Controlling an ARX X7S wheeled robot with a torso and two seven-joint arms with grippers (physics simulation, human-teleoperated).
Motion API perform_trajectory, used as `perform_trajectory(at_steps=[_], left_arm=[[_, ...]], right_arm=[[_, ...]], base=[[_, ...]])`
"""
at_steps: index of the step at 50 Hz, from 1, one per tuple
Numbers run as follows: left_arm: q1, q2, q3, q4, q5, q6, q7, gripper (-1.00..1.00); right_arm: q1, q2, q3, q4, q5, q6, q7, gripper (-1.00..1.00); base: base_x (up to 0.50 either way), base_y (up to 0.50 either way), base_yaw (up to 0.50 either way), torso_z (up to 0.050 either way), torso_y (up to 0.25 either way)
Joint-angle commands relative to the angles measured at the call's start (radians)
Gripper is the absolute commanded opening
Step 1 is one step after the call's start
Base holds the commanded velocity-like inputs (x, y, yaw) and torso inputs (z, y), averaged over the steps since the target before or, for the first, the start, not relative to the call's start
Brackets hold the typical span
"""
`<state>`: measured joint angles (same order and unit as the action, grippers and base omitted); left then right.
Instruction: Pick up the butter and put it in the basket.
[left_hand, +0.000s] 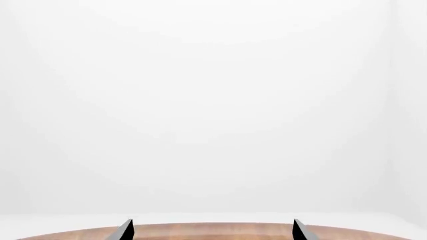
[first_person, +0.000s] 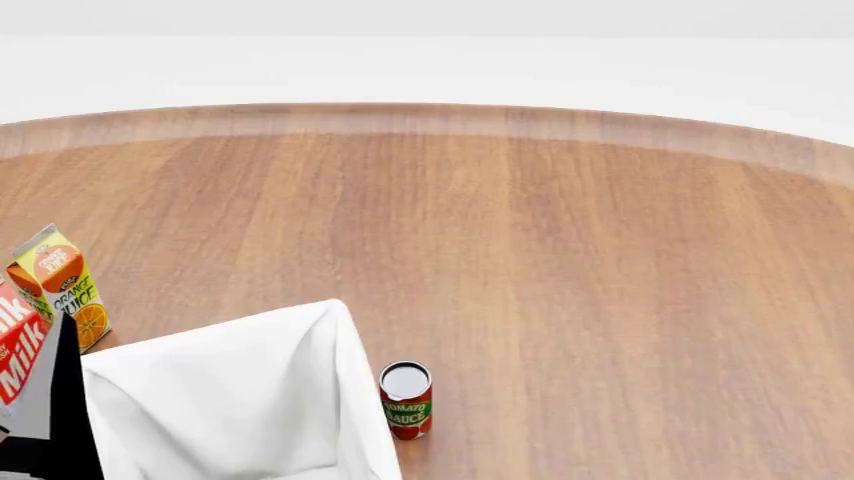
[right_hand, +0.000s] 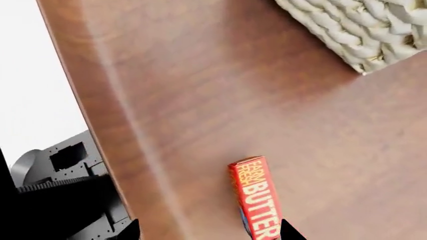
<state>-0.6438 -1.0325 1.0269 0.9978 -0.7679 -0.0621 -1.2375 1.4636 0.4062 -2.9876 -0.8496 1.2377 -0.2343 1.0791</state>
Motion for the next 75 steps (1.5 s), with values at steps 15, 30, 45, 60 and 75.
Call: perform_trajectory(at_steps=[15,30,45,60,75], left_arm=[[-0.001,-0.011,0.002,-0.009,-0.003,0.017,0.002,1.0],[0.018,-0.004,0.023,-0.019,0.04,0.023,0.005,1.0],[0.02,-0.011,0.024,-0.022,0.043,0.032,0.007,1.0],[-0.014,-0.017,0.015,-0.004,0.001,0.009,-0.006,1.0],[0.018,-0.003,0.036,-0.036,0.046,0.027,0.006,1.0]], right_arm=[[0.148,-0.063,-0.018,-0.038,0.094,0.134,-0.001,1.0],[0.114,-0.086,-0.016,0.01,0.087,0.205,-0.004,1.0],[0.075,-0.043,0.021,0.089,0.084,0.185,-0.083,1.0],[0.033,-0.032,0.049,0.161,0.076,0.188,-0.134,1.0],[-0.017,-0.024,0.059,0.269,0.062,0.204,-0.193,1.0]], base=[[0.0,0.0,0.0,0.0,0.0],[0.0,0.0,0.0,0.0,0.0],[0.0,0.0,0.0,0.0,0.0],[0.0,0.0,0.0,0.0,0.0],[0.0,0.0,0.0,0.0,0.0]])
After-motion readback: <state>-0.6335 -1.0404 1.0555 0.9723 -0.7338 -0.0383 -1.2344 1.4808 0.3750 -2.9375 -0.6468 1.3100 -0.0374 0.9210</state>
